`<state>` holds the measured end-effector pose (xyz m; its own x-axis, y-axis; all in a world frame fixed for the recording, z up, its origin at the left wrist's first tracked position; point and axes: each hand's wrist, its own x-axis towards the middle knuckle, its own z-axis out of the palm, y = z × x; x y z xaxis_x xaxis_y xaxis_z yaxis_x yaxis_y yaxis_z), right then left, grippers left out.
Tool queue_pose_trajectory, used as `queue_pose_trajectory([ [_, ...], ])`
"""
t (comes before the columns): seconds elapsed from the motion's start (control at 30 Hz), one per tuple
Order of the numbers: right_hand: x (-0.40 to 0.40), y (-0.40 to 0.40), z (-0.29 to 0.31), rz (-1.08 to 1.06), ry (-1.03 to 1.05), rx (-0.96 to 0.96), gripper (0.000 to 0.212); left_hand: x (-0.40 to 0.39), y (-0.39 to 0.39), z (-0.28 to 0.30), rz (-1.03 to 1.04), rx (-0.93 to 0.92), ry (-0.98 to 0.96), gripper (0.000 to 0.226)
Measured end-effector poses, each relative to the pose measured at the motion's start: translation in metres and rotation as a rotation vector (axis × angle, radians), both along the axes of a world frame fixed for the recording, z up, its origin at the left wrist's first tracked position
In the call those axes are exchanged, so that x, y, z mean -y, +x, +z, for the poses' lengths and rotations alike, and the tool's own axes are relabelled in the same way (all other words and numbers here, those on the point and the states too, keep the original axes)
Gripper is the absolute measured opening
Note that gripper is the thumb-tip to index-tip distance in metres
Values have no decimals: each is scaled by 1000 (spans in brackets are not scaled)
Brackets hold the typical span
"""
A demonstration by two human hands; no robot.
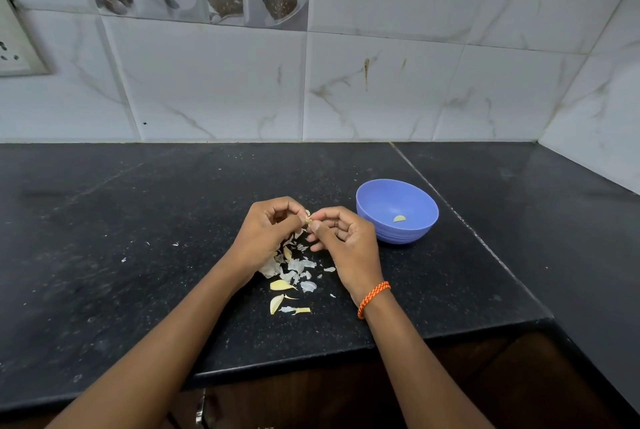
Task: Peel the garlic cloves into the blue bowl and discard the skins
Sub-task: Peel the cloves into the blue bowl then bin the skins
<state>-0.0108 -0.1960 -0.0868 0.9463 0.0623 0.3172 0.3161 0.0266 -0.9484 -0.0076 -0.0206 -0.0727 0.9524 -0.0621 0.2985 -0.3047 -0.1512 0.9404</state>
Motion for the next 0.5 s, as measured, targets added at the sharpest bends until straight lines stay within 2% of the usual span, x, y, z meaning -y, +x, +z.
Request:
queue_pose_trajectory([
  [0.1,1,0,0,-38,42,6,8,-3,2,0,43,34,79,14],
  [0.4,3,0,2,-98,108,23,7,-6,3,-9,284,184,608,17],
  [0.5,4,0,2,-98,118,11,10,-7,6,-13,306,177,710,17],
])
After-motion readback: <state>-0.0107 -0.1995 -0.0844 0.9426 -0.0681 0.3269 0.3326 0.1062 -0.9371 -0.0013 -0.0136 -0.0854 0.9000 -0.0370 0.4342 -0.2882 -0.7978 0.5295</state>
